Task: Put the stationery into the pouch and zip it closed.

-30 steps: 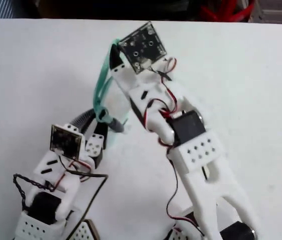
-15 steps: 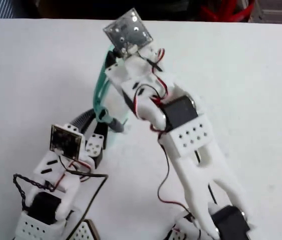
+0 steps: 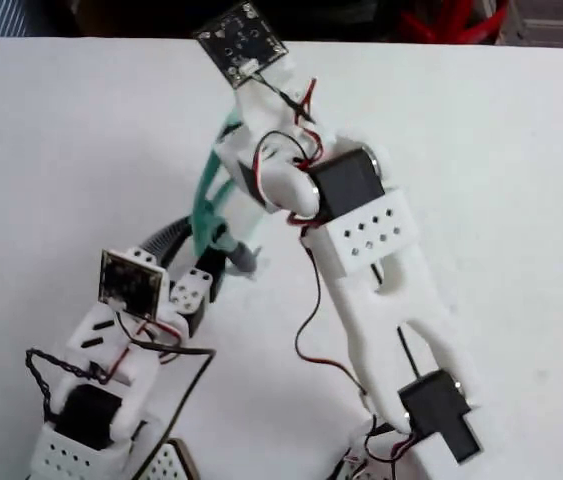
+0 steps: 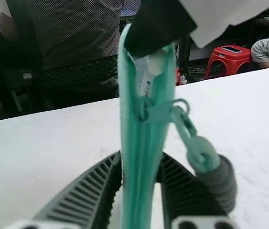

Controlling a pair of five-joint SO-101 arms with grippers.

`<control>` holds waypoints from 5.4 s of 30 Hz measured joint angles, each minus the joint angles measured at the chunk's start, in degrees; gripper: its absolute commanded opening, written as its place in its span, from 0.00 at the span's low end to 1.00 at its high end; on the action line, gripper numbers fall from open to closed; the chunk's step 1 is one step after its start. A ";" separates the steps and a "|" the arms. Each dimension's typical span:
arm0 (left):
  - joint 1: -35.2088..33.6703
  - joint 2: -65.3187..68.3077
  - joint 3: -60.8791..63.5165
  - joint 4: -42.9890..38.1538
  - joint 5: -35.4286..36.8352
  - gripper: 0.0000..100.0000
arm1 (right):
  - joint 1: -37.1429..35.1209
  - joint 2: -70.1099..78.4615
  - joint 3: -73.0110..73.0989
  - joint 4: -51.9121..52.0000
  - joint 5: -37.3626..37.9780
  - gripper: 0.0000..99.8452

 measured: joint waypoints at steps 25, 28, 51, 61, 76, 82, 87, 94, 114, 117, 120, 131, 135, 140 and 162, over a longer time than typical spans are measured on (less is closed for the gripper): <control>-2.46 0.00 0.00 0.00 3.52 0.20 | -3.08 3.69 -26.02 22.51 1.23 0.07; -2.46 0.00 0.00 0.00 3.52 0.20 | -3.43 -0.70 -23.38 22.77 6.59 0.19; -2.46 0.00 0.00 0.00 3.52 0.19 | -18.46 -27.52 19.60 19.43 11.69 0.23; -2.73 0.00 0.00 0.00 3.52 0.19 | -16.79 -24.44 23.38 13.36 13.98 0.11; -2.64 -0.26 0.00 -0.09 3.69 0.09 | -18.11 -29.80 23.47 9.23 16.26 0.02; -2.46 0.00 0.88 -4.75 3.52 0.02 | -17.23 -30.68 23.47 8.62 16.26 0.02; -2.37 0.00 5.10 -12.84 3.52 0.02 | -13.63 -30.68 23.47 8.35 16.26 0.02; 0.70 0.00 5.63 -13.80 3.52 0.02 | -11.08 -30.68 21.27 6.95 16.18 0.02; 1.05 -1.05 1.85 -1.85 0.88 0.02 | -3.87 -29.54 19.60 -5.01 9.32 0.03; 1.05 -1.05 1.85 -1.85 0.88 0.02 | -4.84 -29.98 18.73 3.34 8.88 0.15; 1.05 -1.05 1.85 -1.85 0.88 0.02 | -7.74 -30.15 20.04 7.30 8.88 0.26; 1.05 -1.05 1.85 -1.76 0.88 0.02 | -11.60 -36.13 44.84 -11.87 8.88 0.25; 0.97 -1.05 1.85 -1.58 0.88 0.02 | -11.78 -40.00 51.78 -18.99 8.88 0.25; 0.97 -1.05 1.85 -1.58 0.88 0.02 | -11.78 -41.67 57.23 -26.64 8.79 0.25; 0.79 -1.05 0.88 0.53 0.88 0.02 | -12.31 -42.55 68.75 -47.30 8.97 0.03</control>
